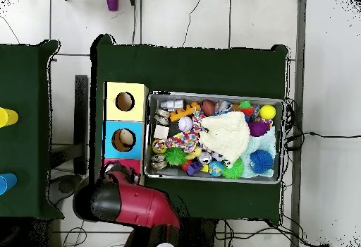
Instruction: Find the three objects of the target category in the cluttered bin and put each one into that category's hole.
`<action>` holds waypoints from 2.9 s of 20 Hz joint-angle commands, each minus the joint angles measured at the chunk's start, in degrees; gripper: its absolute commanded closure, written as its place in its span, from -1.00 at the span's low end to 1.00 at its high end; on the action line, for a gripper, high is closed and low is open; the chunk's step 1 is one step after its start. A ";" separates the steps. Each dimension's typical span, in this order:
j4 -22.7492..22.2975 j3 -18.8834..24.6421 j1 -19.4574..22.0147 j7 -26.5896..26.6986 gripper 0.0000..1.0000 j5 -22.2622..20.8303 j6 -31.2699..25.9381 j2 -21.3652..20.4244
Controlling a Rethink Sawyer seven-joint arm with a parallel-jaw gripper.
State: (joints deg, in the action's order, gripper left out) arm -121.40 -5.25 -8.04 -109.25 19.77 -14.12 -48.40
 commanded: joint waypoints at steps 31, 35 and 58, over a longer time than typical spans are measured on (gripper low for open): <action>22.81 -0.40 14.09 2.35 -1.00 -15.34 -26.21 4.87; 26.73 -0.56 14.44 1.31 -1.00 -16.76 -28.68 6.91; 24.91 -0.54 16.75 0.27 -1.00 -19.34 -24.40 8.09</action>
State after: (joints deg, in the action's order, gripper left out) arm -94.28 -9.85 6.92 -109.25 3.71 -37.37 -40.45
